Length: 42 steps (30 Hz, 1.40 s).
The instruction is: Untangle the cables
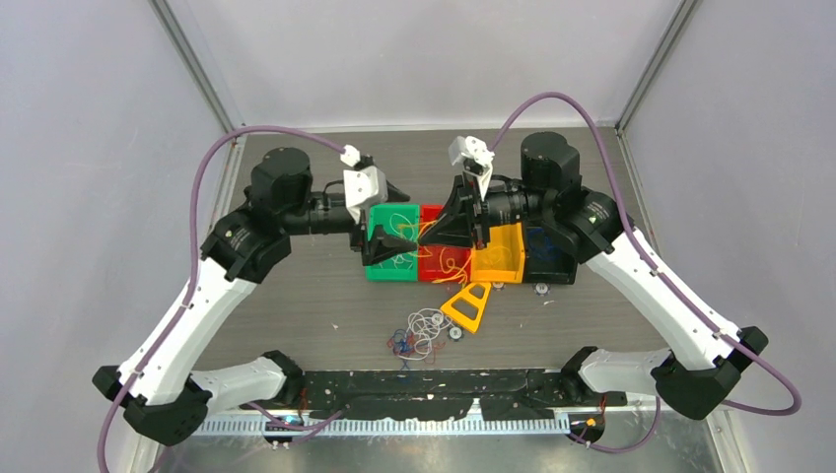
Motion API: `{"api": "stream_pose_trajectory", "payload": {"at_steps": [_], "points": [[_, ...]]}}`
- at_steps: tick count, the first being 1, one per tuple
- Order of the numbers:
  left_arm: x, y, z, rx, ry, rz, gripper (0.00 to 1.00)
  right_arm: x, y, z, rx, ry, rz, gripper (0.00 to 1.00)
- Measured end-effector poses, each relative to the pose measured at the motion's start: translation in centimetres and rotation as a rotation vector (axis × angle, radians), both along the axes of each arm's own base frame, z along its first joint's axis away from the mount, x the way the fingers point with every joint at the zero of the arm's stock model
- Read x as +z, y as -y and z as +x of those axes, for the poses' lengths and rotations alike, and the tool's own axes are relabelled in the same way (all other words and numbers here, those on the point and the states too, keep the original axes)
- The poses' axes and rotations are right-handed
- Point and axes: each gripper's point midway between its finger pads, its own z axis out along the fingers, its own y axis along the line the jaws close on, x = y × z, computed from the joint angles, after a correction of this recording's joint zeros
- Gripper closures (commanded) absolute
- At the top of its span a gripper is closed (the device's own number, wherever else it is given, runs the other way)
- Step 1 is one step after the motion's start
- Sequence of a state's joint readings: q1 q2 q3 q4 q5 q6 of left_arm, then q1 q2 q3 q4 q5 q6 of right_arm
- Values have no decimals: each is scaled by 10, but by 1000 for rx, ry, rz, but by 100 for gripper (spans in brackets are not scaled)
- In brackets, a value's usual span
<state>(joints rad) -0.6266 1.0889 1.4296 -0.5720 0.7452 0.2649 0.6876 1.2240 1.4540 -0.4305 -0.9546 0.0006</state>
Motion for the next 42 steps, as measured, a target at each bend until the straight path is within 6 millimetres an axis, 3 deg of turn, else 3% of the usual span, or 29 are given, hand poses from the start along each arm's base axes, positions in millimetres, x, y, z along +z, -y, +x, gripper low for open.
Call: {"api": "stream_pose_trajectory", "payload": {"at_steps": [5, 7, 11, 13, 15, 16, 17, 18, 20, 25, 28, 34, 36, 40, 42], "points": [[-15, 13, -18, -94, 11, 58, 44, -5, 0, 0, -1, 13, -17, 95], [-17, 15, -23, -116, 13, 66, 60, -6, 1, 0, -3, 14, -20, 95], [-19, 17, -26, -135, 24, 74, 100, -8, 1, 0, -4, 13, -26, 95], [-20, 17, -25, -132, 23, 78, 100, -8, 1, 1, -8, 17, -27, 94], [-23, 16, -22, -116, 23, 84, 100, -10, 2, 2, -15, 17, -36, 77], [-25, 16, -21, -109, 24, 85, 100, -12, 3, 2, -19, 17, -43, 63], [-28, 14, -19, -96, 17, 88, 100, -13, 5, 2, -25, 18, -51, 55], [-31, 13, -19, -91, 9, 91, 100, -14, 7, 2, -31, 20, -56, 38], [-36, 9, -18, -78, -9, 95, 100, -17, 13, 0, -43, 27, -74, 22], [-40, 6, -22, -87, -37, 101, 100, -22, 30, -1, -94, 87, -148, 15], [-44, 7, -26, -112, -60, 110, 100, -16, 37, 3, -122, 142, -179, 18], [-48, 13, -25, -142, -104, 127, 100, -6, 32, 8, -132, 260, -211, 38], [-47, 14, -25, -146, -111, 127, 100, -9, 27, 5, -110, 276, -225, 49], [-43, 16, -26, -155, -117, 117, 100, -22, 19, 6, -81, 286, -265, 87], [-41, 16, -28, -158, -123, 111, 100, -28, 19, 10, -84, 285, -284, 94]]}}
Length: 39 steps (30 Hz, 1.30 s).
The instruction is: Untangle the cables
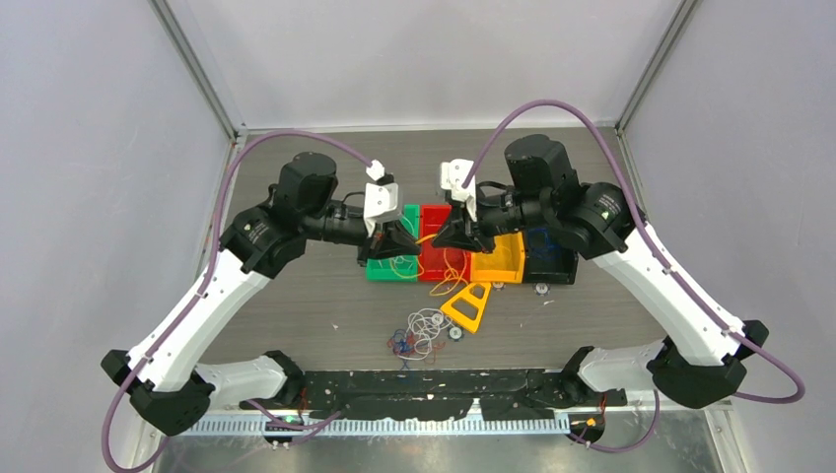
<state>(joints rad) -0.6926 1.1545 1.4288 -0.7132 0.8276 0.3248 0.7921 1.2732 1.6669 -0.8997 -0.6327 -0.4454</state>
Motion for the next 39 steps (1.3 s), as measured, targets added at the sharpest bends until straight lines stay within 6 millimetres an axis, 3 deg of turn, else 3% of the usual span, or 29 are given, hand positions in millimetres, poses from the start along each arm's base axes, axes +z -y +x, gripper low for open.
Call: {"api": "stream_pose_trajectory", "payload": {"at_steps": [7, 12, 21, 23, 25, 28, 29, 31, 35, 39], "points": [[4, -2, 3, 52, -23, -104, 100, 7, -3, 0, -21, -11, 46, 95], [7, 8, 5, 85, -109, -223, 100, 23, -9, -5, -62, -81, 165, 95], [46, 27, 20, 123, -163, -423, 97, 62, -15, 8, -163, -261, 379, 95], [53, 29, 20, 124, -158, -449, 81, 68, -12, 12, -176, -281, 408, 95], [53, 29, 19, 125, -149, -447, 54, 70, -6, 21, -200, -300, 435, 95], [33, 26, 10, 120, -162, -376, 24, 65, 13, 49, -294, -289, 476, 95], [27, 23, 7, 123, -168, -356, 18, 57, 21, 58, -332, -290, 478, 95], [13, 11, 5, 154, -175, -314, 12, 39, 37, 69, -400, -303, 464, 95], [4, -20, 23, 270, -144, -276, 6, 2, 58, 70, -473, -330, 418, 95], [-7, -35, 39, 344, -149, -231, 2, -29, 76, 74, -540, -344, 379, 95]]}}
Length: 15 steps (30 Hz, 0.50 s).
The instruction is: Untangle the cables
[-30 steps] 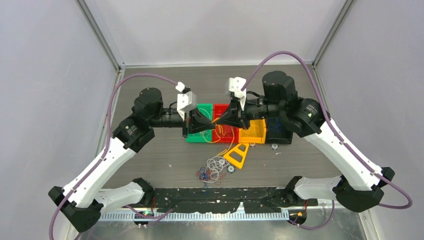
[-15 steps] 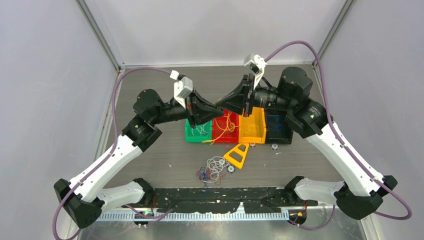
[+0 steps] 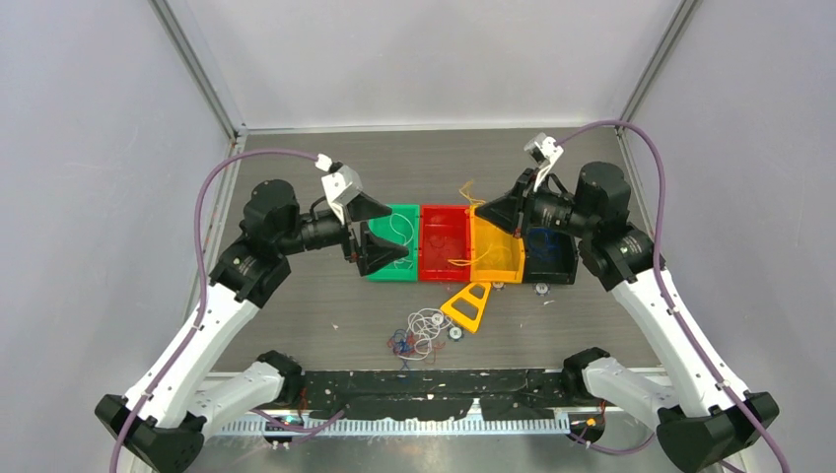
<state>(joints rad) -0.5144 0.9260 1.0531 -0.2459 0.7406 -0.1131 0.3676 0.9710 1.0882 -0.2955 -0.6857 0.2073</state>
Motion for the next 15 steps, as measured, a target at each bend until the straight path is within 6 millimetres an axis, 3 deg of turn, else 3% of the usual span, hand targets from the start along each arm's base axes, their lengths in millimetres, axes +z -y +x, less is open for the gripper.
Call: {"api": "stream_pose_trajectory", "payload": {"at_steps": [4, 15], "points": [[-13, -1, 2, 2, -36, 37, 1, -27, 19, 18, -107, -59, -50, 95], [-15, -1, 2, 2, -49, 39, 0, -80, 52, 48, -325, -169, -169, 95]]}}
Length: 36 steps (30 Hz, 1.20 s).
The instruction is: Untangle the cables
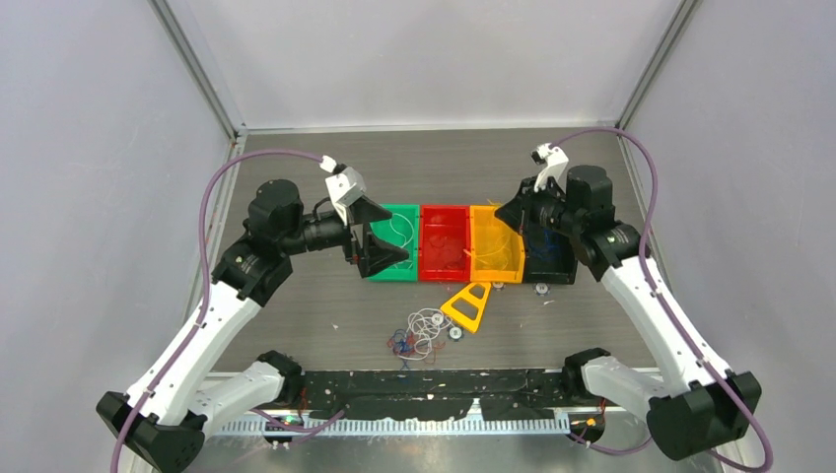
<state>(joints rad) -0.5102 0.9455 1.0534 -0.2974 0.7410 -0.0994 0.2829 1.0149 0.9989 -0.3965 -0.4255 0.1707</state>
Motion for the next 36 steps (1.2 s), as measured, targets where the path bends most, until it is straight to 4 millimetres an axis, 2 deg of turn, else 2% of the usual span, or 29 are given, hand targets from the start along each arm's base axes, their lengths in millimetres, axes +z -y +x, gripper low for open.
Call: {"api": "stream_pose_trajectory", "payload": {"at_steps": [6, 9, 12, 18, 21, 25, 28, 32, 36], "points": [[-1, 0, 0, 0, 2, 2, 1, -49, 26, 39, -112, -134, -43, 95], [-3, -1, -1, 0, 0, 4, 0, -65, 38, 53, -137, -157, -60, 95], [-6, -1, -2, -1, -2, 8, 1, -68, 42, 63, -116, -100, -89, 95], [-10, -2, -2, -2, 4, 16, 1, -57, 37, 78, 9, 102, -194, 95], [-10, -4, -1, 7, 14, 24, 0, -67, 30, 78, 80, 153, -280, 95], [-14, -9, 5, 57, 23, 46, 0, -101, 17, 62, 194, 160, -383, 95], [-20, -20, 15, 122, -12, 64, 1, -126, 12, 54, 263, 119, -432, 95], [-29, -37, 29, 216, -72, 69, 1, -161, 14, 54, 303, 33, -474, 95], [-45, -46, 30, 253, -125, 85, 0, -190, 15, 54, 324, -66, -505, 95]]}}
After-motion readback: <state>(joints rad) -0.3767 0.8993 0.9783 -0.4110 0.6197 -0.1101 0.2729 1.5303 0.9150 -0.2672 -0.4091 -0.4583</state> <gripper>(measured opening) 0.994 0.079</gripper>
